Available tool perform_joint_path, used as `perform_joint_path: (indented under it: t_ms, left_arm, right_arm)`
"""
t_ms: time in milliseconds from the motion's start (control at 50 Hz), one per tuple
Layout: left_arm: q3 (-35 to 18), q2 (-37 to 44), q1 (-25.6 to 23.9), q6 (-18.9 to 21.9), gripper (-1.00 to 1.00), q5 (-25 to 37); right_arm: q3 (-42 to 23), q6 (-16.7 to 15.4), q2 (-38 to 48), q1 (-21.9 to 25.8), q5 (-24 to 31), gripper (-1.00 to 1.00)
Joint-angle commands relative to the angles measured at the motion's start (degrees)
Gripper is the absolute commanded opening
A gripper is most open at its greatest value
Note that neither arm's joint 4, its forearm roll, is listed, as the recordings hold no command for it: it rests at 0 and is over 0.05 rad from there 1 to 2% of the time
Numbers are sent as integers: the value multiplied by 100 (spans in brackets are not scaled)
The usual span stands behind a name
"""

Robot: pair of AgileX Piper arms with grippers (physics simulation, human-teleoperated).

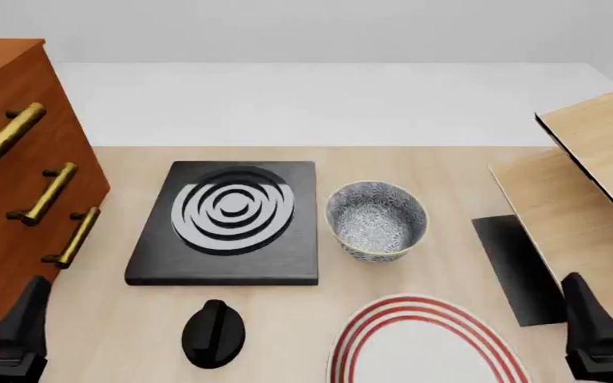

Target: Pick up the cream cheese and put it in the bowl.

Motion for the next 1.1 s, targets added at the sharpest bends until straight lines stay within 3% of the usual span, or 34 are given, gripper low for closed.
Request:
perform_joint_path:
  t_ms: [20, 260, 480, 520, 660, 860, 1100]
  left_arm:
    - [0, 0, 0, 0, 100, 0]
    - [0, 0, 0, 0, 100, 0]
    - [0, 0, 0, 0, 100, 0]
    - [0, 0, 0, 0, 100, 0]
    - [0, 0, 0, 0, 100, 0]
    - [0, 0, 0, 0, 100, 0]
    - [0, 0, 0, 0, 100, 0]
  right_arm:
    - [-23, -120, -119, 95, 189, 100]
    - [-16, -314, -151, 538, 392, 100]
    - [-555, -788, -147, 1631, 1116, 100]
    - [-695, -855, -134, 2012, 1303, 100]
    - [-906, -1101, 128, 2777, 1446, 100]
    - [-911, -1368, 971, 3575, 943, 100]
    - [-801, -1587, 2635, 4485, -369, 100]
